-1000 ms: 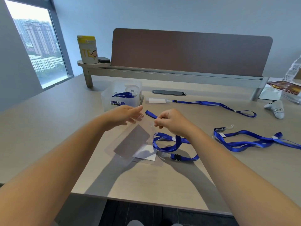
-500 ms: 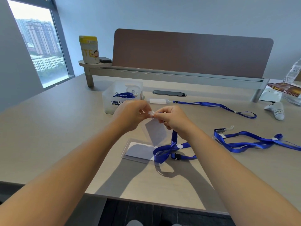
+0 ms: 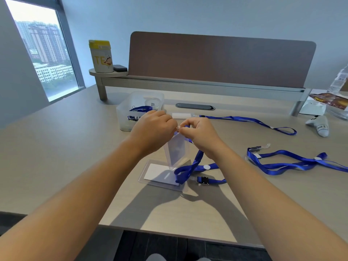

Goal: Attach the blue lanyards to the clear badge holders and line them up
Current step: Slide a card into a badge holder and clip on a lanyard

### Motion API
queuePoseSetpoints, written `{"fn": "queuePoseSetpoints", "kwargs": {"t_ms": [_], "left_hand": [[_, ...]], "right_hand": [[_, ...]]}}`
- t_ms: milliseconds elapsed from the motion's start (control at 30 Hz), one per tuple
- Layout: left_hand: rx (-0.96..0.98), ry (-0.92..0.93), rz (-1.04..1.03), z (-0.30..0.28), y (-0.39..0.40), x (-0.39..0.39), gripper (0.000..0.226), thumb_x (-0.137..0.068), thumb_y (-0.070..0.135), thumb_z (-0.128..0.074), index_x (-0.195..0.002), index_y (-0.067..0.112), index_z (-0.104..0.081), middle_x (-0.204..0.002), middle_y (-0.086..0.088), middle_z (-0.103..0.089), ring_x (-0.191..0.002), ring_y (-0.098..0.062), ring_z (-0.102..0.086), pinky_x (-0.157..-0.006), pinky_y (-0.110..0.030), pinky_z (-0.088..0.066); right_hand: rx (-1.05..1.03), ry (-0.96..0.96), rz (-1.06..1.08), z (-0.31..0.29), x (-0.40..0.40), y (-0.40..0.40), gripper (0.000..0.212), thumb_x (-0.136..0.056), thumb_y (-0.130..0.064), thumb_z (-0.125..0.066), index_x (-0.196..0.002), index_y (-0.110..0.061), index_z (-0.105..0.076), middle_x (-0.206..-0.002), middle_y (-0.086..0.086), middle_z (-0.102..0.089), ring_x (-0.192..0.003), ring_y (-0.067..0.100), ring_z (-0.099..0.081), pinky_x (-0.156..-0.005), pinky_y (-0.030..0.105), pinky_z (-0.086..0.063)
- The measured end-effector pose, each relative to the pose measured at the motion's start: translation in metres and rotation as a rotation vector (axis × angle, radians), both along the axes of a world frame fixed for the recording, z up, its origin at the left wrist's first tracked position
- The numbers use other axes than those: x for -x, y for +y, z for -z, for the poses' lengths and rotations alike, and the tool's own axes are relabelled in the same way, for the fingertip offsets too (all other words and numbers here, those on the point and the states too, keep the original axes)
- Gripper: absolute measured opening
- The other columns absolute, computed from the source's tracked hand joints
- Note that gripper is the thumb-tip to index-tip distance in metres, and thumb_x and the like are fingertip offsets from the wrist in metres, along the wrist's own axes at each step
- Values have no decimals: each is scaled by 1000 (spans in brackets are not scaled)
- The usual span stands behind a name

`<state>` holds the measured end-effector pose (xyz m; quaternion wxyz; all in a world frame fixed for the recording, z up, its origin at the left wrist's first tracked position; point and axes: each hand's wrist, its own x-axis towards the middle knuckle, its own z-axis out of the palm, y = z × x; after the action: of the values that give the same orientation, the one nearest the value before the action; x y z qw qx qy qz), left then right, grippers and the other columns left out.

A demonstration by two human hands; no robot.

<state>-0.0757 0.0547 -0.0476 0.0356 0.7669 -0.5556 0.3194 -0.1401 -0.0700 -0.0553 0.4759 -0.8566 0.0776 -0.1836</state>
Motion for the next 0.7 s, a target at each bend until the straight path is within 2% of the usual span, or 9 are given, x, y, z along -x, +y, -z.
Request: {"fn": "queuePoseSetpoints", "kwargs": {"t_ms": [167, 267, 333, 400, 467, 567, 633, 700], "left_hand": [[-5, -68, 2, 1, -5, -4, 27, -45, 16, -88, -60, 4, -70, -56, -11, -72, -46, -24, -66, -43, -33, -55], [117, 28, -32, 4, -8, -6, 13, -64, 13, -73, -61, 2, -69, -56, -14, -72, -47, -26, -66, -44, -33, -55], [237, 214, -81, 3, -12, -3, 19, -77, 14, -60, -72, -1, -70, -71, -18, -74, -63, -30, -68, -57, -33, -56], [365, 433, -120, 4, -17, -3, 25, -88, 15, -50, -93, -2, -68, -95, -19, -71, -85, -29, -63, -74, -31, -47], [485, 617, -126, 6, -20, -3, 26, -90, 13, -46, -99, 0, -66, -102, -17, -69, -85, -21, -55, -76, -26, -39], [670, 808, -88, 6, -21, -5, 24, -90, 12, -47, -96, 0, -67, -93, -14, -68, -79, -15, -51, -69, -24, -44], [721, 962, -56, 4, -22, -7, 22, -89, 11, -48, -94, 0, -67, -81, -5, -63, -70, -13, -52, -59, -12, -45], [750, 1174, -21, 1, -21, -7, 21, -90, 9, -47, -90, 0, -66, -71, 0, -58, -67, -8, -52, -55, -6, -46]], "right_hand": [[-3, 6, 9, -2, -1, 2, 32, -92, -12, -50, -61, -21, -50, -67, -8, -49, -63, 4, -45, -58, 10, -37], [-24, -22, 46, -3, -4, 5, 18, -91, -11, -49, -75, -10, -55, -65, -7, -48, -62, 4, -44, -58, 12, -37], [-35, -50, 79, -2, -6, 7, 21, -90, -10, -51, -70, -11, -54, -62, -4, -47, -60, 5, -42, -57, 16, -37], [-44, -79, 95, -1, -8, 9, 25, -90, -12, -52, -65, -14, -53, -60, -3, -46, -59, 8, -42, -56, 18, -37], [-52, -102, 100, -2, -10, 11, 23, -90, -14, -52, -67, -15, -52, -62, -4, -47, -62, 9, -44, -54, 18, -37], [-26, -113, 106, -2, -11, 13, 19, -92, -17, -51, -73, -14, -52, -66, -8, -47, -62, 5, -44, -53, 16, -36], [-54, -135, 112, -3, -12, 13, 15, -91, -17, -51, -78, -11, -54, -67, -7, -48, -63, 5, -44, -54, 17, -38], [-134, -142, 102, -6, -12, 11, 21, -91, -13, -51, -70, -15, -54, -66, -5, -49, -62, 5, -43, -56, 17, -38]]}}
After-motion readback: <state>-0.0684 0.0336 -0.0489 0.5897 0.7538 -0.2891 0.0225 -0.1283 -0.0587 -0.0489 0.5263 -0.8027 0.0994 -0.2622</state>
